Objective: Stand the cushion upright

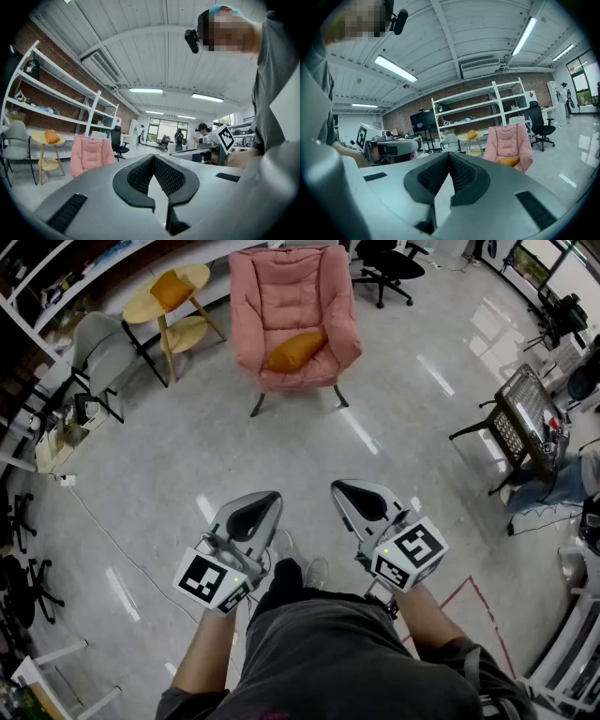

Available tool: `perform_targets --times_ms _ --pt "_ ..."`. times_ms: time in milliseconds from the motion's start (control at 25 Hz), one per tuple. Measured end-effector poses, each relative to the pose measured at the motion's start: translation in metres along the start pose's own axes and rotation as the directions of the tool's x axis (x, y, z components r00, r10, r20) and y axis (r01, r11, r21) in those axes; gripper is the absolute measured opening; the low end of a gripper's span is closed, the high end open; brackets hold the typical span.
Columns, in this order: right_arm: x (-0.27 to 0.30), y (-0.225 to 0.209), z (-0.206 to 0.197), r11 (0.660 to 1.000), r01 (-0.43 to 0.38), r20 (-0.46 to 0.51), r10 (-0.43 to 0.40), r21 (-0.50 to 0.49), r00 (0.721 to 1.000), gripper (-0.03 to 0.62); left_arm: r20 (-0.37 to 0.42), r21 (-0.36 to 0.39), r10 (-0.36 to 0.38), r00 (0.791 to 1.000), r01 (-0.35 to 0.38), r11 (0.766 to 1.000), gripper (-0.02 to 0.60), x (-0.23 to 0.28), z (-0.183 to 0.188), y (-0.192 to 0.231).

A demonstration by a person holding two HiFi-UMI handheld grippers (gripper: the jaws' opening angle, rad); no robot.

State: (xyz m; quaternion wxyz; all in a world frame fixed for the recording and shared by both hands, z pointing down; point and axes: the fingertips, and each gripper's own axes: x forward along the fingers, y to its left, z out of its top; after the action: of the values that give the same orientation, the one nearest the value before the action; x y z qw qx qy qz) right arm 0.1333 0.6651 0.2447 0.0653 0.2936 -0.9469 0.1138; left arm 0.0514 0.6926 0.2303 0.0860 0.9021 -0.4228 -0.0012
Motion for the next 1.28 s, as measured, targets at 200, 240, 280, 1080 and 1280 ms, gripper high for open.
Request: perform_targets --times_ms 200,240,280,1080,1280 --pt "0.001 -0.002 0.001 1.0 0.012 0.005 -0.012 0.013 1.0 0.015 -0.002 -0.001 0.003 1.0 -0.003 1.0 0.009 -0.003 0.0 0.002" --pt "0.002 -0.003 0.001 1.0 0.017 0.008 -0.018 0.021 1.0 0.015 -0.002 -0.002 0.003 1.0 -0.003 1.0 0.009 -0.003 0.0 0.004" --pt "0.003 -0.004 0.002 0.999 0.021 0.012 -0.021 0.031 1.0 0.015 -0.002 -0.002 0.003 1.0 -0.003 1.0 0.009 -0.004 0.001 0.005" --pt "0.118 -0.035 0.02 0.999 0.013 -0.036 -0.012 0.043 0.999 0.017 -0.009 -0.018 -0.054 0.998 0.054 0.998 0.011 0.028 0.018 0.133" --pt "0.151 -0.05 0.033 0.998 0.053 -0.029 -0.052 0.04 0.998 0.017 -0.008 -0.012 -0.072 0.997 0.072 0.997 0.011 0.037 0.028 0.171"
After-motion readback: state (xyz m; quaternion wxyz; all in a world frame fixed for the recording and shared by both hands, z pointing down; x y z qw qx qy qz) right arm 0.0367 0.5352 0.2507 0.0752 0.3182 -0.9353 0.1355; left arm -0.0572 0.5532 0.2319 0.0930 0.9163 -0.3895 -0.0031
